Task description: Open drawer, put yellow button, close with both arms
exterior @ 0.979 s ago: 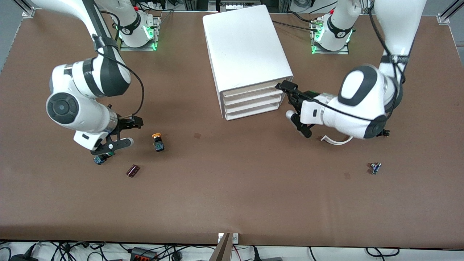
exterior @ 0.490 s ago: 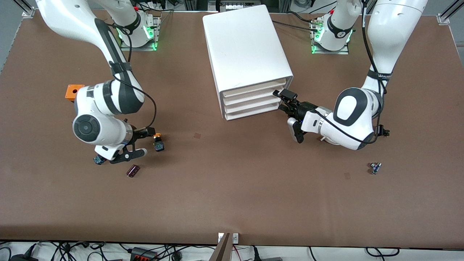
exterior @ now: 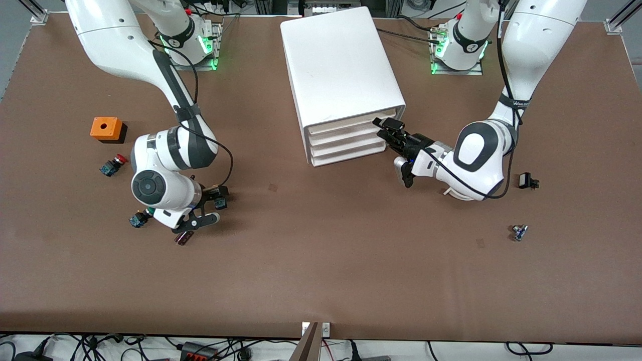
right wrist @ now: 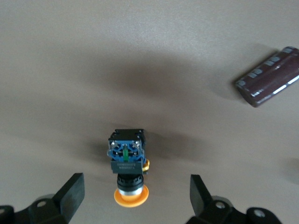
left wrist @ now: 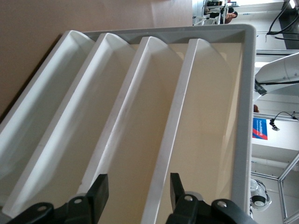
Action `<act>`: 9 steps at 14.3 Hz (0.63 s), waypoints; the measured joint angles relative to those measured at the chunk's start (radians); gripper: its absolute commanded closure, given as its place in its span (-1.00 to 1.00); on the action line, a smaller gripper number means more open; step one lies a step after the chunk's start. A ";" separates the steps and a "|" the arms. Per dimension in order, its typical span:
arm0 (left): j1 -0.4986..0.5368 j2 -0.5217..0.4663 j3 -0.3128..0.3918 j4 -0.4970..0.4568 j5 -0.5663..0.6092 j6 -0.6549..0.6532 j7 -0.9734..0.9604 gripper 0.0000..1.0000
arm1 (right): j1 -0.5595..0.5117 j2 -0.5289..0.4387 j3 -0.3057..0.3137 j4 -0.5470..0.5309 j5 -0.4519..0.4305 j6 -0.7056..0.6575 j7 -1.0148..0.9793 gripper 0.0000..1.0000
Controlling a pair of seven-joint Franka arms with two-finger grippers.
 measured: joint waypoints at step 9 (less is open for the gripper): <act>0.000 -0.009 -0.022 -0.032 -0.014 -0.007 0.001 0.63 | 0.033 0.056 -0.002 0.000 0.000 0.027 0.017 -0.72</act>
